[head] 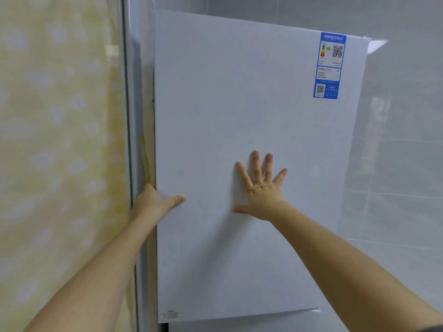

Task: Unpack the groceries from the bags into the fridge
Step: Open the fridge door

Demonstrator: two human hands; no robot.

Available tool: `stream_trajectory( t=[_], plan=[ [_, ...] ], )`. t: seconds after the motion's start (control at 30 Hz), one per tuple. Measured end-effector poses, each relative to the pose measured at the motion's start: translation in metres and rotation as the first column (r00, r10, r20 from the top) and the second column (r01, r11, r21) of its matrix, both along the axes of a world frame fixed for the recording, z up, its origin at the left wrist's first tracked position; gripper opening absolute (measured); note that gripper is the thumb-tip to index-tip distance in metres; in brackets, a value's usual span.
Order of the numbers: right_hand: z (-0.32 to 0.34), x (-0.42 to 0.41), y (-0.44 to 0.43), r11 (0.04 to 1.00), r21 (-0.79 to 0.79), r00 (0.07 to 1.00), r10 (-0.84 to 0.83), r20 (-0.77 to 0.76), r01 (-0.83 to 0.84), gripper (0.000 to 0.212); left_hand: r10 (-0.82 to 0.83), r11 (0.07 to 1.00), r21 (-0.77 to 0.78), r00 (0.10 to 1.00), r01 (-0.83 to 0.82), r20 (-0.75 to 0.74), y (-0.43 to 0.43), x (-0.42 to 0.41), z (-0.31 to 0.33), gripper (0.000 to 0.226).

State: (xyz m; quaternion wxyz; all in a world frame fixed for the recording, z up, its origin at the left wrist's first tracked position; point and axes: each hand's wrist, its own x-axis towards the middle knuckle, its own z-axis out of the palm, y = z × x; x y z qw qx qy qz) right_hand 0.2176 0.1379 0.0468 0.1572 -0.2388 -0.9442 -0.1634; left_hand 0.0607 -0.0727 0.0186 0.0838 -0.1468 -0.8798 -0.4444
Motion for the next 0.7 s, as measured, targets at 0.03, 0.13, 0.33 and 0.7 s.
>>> stream_trajectory(
  t=[0.03,0.13,0.33,0.7],
  plan=[
    [-0.001,0.005,-0.005,1.000,-0.020,1.000,0.005,-0.010,-0.005,0.121,0.000,1.000,-0.012,1.000,0.000,-0.004,-0.005,0.007,0.000,0.089],
    [-0.004,0.019,-0.023,0.994,-0.107,0.997,0.015,-0.075,-0.023,0.118,-0.016,1.000,-0.026,1.000,0.015,-0.024,-0.021,0.027,-0.002,0.083],
    [-0.001,0.041,-0.074,0.882,-0.399,0.872,0.025,-0.489,-0.249,0.091,-0.081,0.991,-0.107,0.995,0.074,-0.059,-0.050,0.069,-0.002,0.071],
    [0.050,0.037,-0.220,0.739,-0.525,0.716,-0.084,-0.693,-0.422,0.107,-0.251,0.965,0.052,0.962,0.257,-0.107,-0.082,0.147,-0.026,0.046]
  ],
)
